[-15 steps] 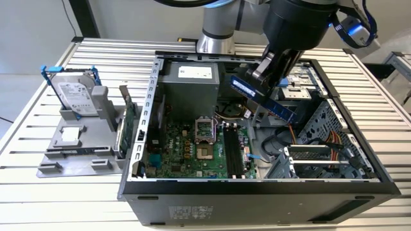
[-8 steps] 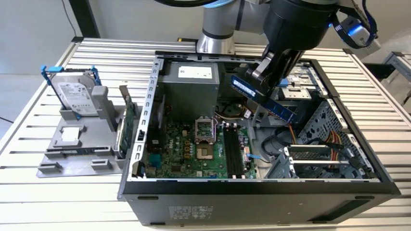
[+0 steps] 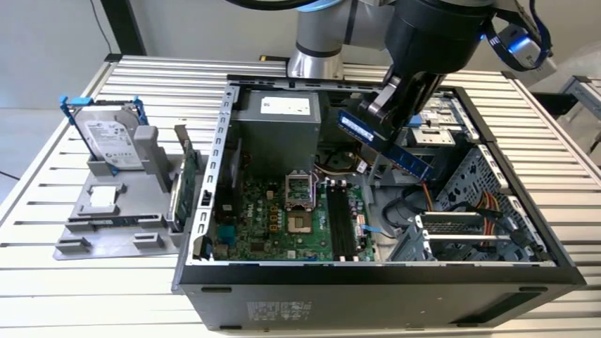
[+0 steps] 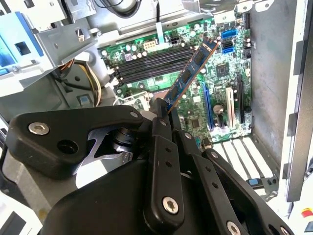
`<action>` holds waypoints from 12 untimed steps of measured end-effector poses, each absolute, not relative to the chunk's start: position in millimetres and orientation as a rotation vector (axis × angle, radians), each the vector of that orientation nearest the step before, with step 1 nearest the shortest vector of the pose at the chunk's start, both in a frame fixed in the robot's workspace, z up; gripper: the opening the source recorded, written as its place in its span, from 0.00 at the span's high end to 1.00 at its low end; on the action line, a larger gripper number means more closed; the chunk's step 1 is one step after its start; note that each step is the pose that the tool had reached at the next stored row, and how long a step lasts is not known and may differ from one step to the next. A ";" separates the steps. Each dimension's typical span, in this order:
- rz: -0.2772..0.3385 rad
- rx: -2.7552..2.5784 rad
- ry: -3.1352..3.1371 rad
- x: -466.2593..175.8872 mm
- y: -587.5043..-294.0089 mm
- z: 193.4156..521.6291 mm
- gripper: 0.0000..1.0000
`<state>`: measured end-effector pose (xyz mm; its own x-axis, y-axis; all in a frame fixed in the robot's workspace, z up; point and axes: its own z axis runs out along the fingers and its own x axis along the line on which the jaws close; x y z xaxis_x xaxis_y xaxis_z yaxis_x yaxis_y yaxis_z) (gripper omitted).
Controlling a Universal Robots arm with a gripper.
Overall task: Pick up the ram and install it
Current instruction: 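Insert the ram into the slot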
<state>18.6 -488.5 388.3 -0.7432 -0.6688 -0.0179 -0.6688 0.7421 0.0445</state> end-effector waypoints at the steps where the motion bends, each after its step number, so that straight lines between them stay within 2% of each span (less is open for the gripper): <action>1: 0.075 -1.119 2.934 18.7 -488.5 388.3 1.00; 12: 0.075 -1.033 2.964 18.6 -488.7 388.3 1.00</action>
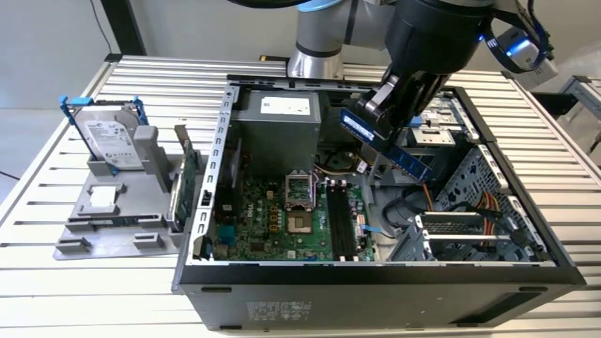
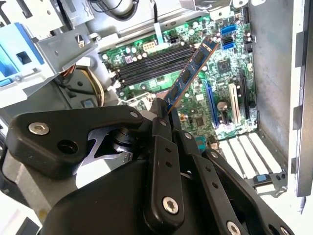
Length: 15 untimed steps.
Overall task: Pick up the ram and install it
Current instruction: 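Insert the ram into the slot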
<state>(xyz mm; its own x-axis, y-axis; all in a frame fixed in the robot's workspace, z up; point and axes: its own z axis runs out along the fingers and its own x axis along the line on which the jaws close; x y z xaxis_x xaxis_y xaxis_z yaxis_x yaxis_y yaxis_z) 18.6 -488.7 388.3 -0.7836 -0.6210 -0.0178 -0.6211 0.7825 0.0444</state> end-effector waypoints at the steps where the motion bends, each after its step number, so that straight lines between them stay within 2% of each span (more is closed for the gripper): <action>1: 0.075 -1.019 2.968 18.6 -488.8 388.3 1.00; 15: 0.075 -0.891 3.007 18.6 -489.0 388.3 1.00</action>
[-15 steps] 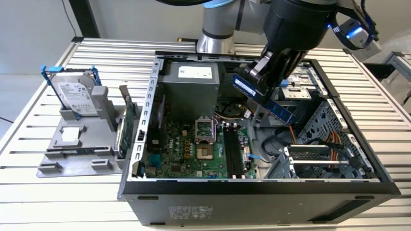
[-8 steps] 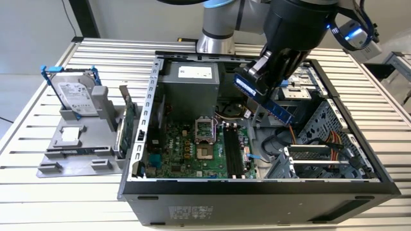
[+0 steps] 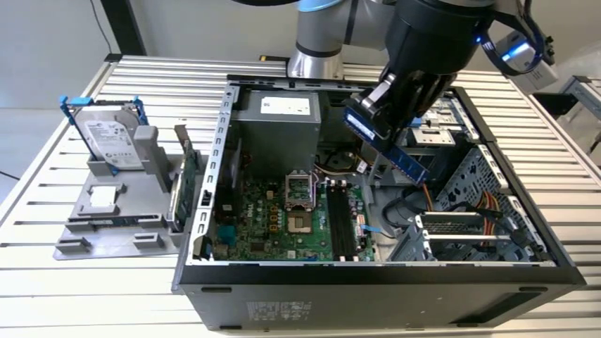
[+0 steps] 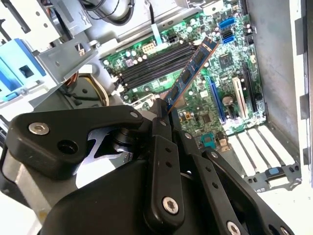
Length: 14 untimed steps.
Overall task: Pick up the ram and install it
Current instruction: 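Insert the ram into the slot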
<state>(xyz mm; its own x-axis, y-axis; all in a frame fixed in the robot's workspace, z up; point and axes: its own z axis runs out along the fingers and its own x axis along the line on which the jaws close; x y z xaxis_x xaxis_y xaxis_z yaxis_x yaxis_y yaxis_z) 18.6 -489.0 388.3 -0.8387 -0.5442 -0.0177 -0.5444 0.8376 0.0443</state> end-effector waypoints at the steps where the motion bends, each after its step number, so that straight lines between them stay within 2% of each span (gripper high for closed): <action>1: 0.074 -0.882 3.010 18.6 -489.0 388.3 1.00; 14: 0.072 -0.757 3.042 18.6 -489.0 388.3 1.00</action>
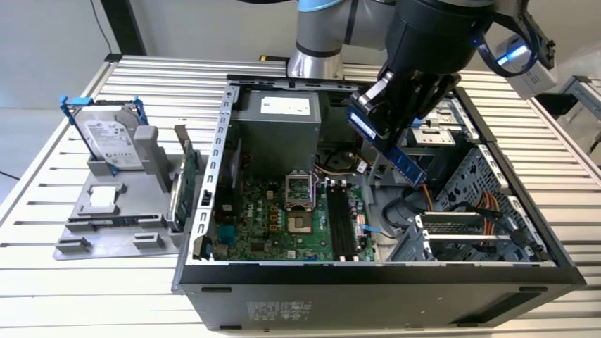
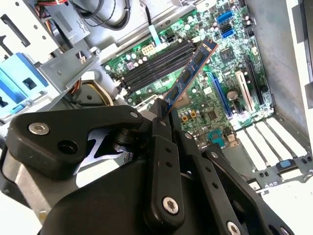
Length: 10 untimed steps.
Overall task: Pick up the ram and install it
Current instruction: 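Insert the ram into the slot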
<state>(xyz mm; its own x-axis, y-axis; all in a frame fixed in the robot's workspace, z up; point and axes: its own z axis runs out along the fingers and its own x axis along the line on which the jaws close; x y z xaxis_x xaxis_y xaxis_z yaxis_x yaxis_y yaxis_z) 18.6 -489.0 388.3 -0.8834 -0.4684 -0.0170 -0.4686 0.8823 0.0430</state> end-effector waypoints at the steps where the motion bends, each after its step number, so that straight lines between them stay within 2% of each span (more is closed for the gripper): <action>1: 0.072 -0.748 3.044 18.6 -489.0 388.3 1.00; 10: 0.068 -0.671 3.061 18.6 -489.0 388.3 1.00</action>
<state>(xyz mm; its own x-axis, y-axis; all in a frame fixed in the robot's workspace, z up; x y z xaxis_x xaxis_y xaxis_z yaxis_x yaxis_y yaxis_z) 18.6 -489.0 388.3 -0.9084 -0.4179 -0.0159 -0.4182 0.9074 0.0408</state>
